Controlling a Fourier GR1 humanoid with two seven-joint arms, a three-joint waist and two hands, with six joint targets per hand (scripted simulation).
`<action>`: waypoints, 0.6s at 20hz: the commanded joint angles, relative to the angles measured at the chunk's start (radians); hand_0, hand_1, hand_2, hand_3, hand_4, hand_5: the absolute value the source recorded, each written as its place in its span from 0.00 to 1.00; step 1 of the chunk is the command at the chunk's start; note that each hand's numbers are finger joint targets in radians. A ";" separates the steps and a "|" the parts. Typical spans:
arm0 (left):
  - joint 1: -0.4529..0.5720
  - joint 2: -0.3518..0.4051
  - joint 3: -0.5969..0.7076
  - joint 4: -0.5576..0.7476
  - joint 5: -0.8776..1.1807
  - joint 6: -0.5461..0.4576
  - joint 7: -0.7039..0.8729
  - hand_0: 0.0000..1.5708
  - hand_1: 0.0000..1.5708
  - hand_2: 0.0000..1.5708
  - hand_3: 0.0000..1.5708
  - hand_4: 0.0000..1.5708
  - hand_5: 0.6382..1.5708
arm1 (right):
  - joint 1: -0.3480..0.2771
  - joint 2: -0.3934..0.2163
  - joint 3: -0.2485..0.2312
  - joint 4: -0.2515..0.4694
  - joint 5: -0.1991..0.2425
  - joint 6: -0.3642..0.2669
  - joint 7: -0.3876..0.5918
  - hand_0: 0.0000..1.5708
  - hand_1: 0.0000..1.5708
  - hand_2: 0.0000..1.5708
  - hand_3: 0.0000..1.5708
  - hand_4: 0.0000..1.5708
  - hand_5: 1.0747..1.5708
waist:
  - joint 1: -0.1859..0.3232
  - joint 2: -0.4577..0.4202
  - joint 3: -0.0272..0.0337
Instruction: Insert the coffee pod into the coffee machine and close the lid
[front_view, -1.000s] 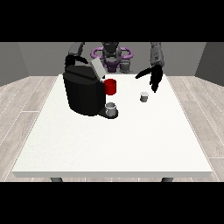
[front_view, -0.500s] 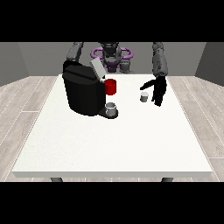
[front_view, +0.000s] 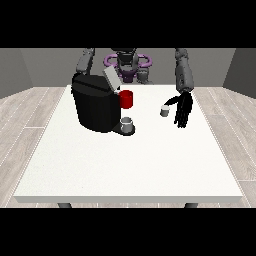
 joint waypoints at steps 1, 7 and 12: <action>-0.027 -0.012 -0.001 0.107 -0.044 0.036 -0.044 0.00 0.00 0.00 0.00 0.00 1.00 | 0.026 0.014 0.026 -0.030 0.009 0.000 -0.002 0.00 0.00 0.00 0.00 0.24 1.00 | -0.028 0.014 -0.0024; -0.059 -0.041 -0.016 0.120 -0.046 -0.050 0.010 0.00 0.00 0.06 0.00 0.00 1.00 | -0.019 -0.008 -0.009 0.035 -0.003 -0.002 0.056 0.00 0.00 0.00 0.00 0.26 1.00 | -0.004 -0.036 -0.0020; -0.078 0.004 0.000 0.155 -0.069 -0.035 -0.069 0.44 0.44 0.55 0.50 0.00 1.00 | -0.021 0.030 0.014 -0.010 0.020 -0.053 0.052 0.00 0.00 0.00 0.00 0.26 1.00 | -0.017 0.002 -0.0024</action>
